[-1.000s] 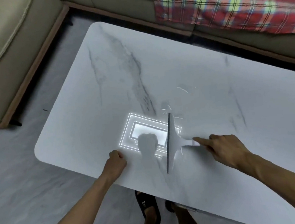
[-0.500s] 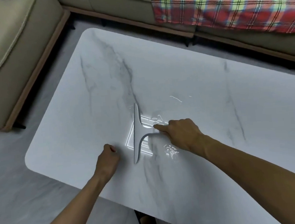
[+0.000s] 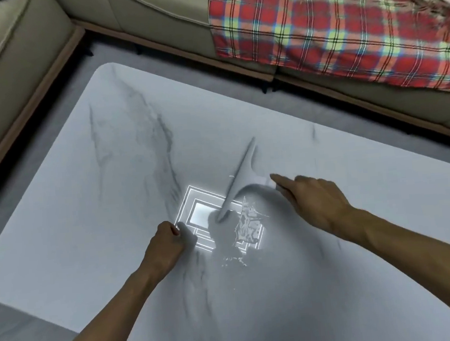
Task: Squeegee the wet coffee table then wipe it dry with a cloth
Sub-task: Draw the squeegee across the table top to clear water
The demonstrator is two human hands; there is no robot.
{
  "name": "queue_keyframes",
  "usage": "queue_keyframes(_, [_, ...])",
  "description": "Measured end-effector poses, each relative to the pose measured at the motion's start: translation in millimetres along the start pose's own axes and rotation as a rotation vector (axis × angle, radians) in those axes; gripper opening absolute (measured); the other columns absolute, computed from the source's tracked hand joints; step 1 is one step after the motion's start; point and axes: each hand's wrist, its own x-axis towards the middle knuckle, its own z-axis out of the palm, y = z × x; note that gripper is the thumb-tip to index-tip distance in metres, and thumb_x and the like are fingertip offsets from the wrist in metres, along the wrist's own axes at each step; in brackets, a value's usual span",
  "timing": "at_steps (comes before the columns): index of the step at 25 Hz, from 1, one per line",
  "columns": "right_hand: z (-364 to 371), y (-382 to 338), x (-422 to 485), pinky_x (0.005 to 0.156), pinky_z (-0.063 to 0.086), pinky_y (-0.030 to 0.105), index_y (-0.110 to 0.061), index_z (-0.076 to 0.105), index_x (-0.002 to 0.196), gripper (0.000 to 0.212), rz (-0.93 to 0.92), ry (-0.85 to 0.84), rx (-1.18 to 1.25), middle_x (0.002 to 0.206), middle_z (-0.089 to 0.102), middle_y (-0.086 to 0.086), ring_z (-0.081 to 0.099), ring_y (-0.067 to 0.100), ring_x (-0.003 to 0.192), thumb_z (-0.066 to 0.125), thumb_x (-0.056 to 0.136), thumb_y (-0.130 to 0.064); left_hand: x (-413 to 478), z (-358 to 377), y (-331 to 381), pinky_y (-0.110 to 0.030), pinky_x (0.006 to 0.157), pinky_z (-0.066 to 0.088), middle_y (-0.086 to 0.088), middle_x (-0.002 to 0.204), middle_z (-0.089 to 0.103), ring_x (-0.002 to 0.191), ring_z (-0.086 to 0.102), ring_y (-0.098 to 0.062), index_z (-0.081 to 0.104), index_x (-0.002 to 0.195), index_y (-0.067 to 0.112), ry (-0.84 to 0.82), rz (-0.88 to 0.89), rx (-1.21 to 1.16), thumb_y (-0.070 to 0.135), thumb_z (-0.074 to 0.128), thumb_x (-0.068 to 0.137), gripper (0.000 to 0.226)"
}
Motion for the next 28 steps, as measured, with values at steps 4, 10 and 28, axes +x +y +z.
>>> queue_keyframes(4, [-8,-13,84,0.083,0.045,0.04,-0.036,0.026,0.148,0.045,0.037,-0.043,0.102,0.116,0.061,0.014,0.058,0.038,0.102,0.03,0.104,-0.028,26,17,27,-0.025,0.053,0.027,-0.009,0.082,0.042,0.073,0.035,-0.02,0.036,0.084,0.013,0.031,0.082,-0.02,0.013,0.046,0.085,0.009])
queue_keyframes(10, [20,5,29,0.078,0.047,0.039,-0.038,0.018,0.151,0.057,0.038,-0.122,0.044,0.108,0.065,0.012,0.062,0.037,0.097,0.036,0.099,-0.025,50,36,15,-0.03,0.07,0.041,-0.007,0.094,0.039,0.094,0.048,-0.032,0.041,0.081,0.01,0.071,0.111,0.143,-0.004,0.04,0.087,0.015])
queue_keyframes(28, [0,52,60,0.074,0.042,0.038,-0.024,0.016,0.153,0.06,0.239,-0.08,0.17,0.109,0.063,0.018,0.059,0.039,0.094,0.035,0.097,-0.011,88,69,56,-0.048,0.027,0.045,-0.028,0.044,0.049,0.057,0.053,-0.045,0.072,0.061,-0.014,-0.122,0.555,0.99,-0.004,0.087,0.012,0.052])
